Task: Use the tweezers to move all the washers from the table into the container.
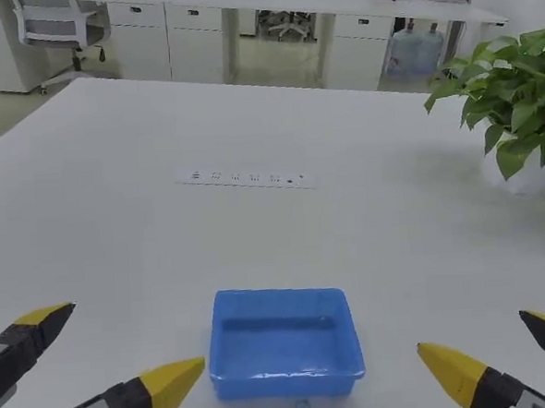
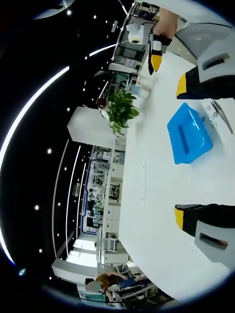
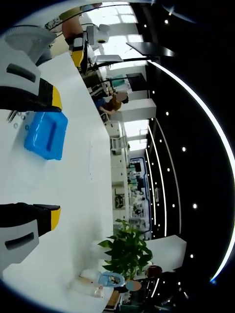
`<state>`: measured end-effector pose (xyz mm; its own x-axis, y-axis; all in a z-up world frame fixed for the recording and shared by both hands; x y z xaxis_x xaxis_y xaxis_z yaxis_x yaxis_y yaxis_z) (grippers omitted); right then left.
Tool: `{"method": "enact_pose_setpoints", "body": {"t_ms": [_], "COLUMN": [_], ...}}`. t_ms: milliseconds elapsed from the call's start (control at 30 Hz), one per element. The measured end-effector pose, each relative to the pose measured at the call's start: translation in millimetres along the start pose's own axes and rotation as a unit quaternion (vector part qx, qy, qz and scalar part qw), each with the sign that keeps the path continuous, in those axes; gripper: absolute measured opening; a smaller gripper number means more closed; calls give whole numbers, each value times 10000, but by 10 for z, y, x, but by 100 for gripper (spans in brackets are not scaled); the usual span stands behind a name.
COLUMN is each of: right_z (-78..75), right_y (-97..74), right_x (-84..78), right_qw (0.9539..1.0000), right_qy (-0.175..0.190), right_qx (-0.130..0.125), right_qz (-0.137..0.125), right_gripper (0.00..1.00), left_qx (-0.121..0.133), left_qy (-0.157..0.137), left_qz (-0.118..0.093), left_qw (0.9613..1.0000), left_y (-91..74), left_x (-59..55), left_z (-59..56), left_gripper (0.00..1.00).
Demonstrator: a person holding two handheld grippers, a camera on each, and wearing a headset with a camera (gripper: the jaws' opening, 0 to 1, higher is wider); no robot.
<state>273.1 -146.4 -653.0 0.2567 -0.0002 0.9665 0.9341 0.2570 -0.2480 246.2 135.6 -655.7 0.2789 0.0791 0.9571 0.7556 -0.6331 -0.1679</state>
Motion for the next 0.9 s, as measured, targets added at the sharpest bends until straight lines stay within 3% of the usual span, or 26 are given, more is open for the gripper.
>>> {"method": "enact_pose_setpoints", "body": {"t_ms": [333, 900], "right_z": [-55, -67], "right_y": [18, 1], "right_x": [20, 31], "right_qw": [10000, 9998], "right_qy": [-31, -83], "right_qx": [-77, -147], "right_qz": [-30, -46], "right_gripper": [75, 72], "left_qx": [156, 93], "left_qy": [-53, -52], "left_qz": [-39, -52], "left_qw": [9999, 9999], "left_y": [-72, -40], "left_x": [-21, -4], "left_z": [71, 40], "left_gripper": [90, 90]}}
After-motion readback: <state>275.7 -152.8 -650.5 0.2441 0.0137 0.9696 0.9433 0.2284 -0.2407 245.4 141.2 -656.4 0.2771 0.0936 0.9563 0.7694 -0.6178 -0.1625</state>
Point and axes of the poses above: the centre of the closed fingertips' face, and the gripper's own axes: y roughly forward along the fingers, z roughly to its left, x roughly out of its top, the point moved 1 cm from there along -y, roughly backward along the fingers, and after that the axes turned 14 degrees about -x, right-handed, at the moved point
